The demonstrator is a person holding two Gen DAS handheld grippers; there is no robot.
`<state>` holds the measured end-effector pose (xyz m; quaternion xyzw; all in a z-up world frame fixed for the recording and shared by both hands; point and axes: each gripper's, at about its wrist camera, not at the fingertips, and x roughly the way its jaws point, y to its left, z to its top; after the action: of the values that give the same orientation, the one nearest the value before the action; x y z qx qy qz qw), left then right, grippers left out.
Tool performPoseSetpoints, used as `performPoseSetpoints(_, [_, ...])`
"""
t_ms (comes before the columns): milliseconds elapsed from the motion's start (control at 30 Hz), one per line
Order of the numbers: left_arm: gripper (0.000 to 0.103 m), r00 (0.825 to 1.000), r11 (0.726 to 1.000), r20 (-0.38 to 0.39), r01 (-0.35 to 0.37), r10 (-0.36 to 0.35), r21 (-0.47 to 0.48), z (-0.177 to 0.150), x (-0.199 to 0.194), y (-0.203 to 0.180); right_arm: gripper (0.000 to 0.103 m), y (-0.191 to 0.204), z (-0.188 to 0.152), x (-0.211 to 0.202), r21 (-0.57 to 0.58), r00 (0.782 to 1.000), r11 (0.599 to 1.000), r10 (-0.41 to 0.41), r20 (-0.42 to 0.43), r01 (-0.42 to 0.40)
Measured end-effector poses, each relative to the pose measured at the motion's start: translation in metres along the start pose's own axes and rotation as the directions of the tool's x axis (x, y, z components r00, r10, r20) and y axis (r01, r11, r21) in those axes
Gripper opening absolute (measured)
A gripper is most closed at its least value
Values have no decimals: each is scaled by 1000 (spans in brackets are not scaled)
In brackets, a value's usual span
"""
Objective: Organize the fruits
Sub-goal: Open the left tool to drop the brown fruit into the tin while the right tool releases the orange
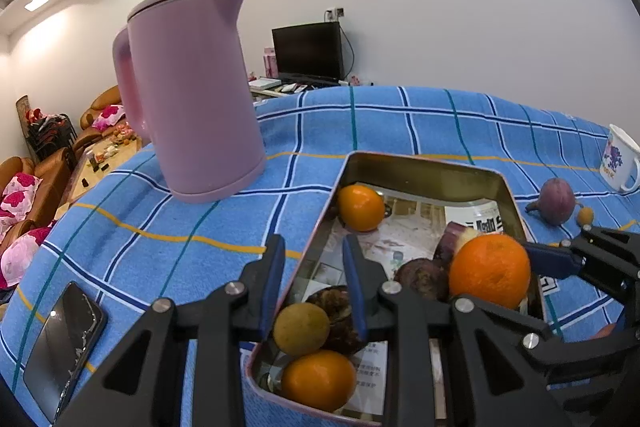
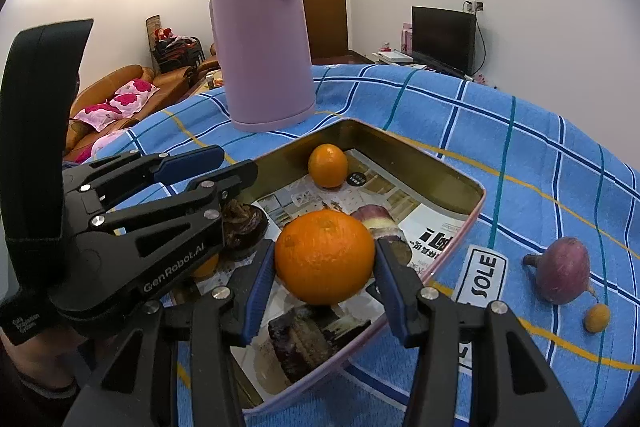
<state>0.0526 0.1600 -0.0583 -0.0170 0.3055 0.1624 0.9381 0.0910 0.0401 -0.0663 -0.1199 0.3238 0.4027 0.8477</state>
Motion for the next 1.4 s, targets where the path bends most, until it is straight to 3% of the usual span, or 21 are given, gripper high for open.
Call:
performPoseSetpoints(100, [33,1000,1000,1,1,-1,-6,0,0,0,51,0,-1,0,1,1000,1000,17,-3,-17])
performPoseSetpoints(233, [47,1000,1000,10,-8,8,-24,-1,-4,4,55,3,-4,-1,-15,1000,1000,25,3,-25])
performPoseSetpoints(367, [50,999,999,35,-15,16,-40,2,-12,7,58,8,-5,-3,-32,1000,999,25,11,-25])
performPoseSetpoints(433, [61,999,998,45,-18,20,-52,3,-16,10,64,8,-5,-4,-32,1000,999,27,15,-27])
performPoseSetpoints(633, [76,997,996,65,-29,34,-79,6,-25,14,71,9,-6,-12,-30,999,999,28,29,-27])
performPoseSetpoints(900, [89,996,995,82,-31,39,-93,11,-34,13,72,5,-5,-25,-16,998,999,30,59,-29])
performPoseSetpoints(1200, [93,994,993,97,-42,53,-110,15,-42,8,72,-3,-7,-37,0,996,1000,20,83,-20])
performPoseSetpoints(1400, [96,994,996,108,-8,17,-84,21,-47,-8,72,-23,-6,-59,37,993,999,-32,114,28])
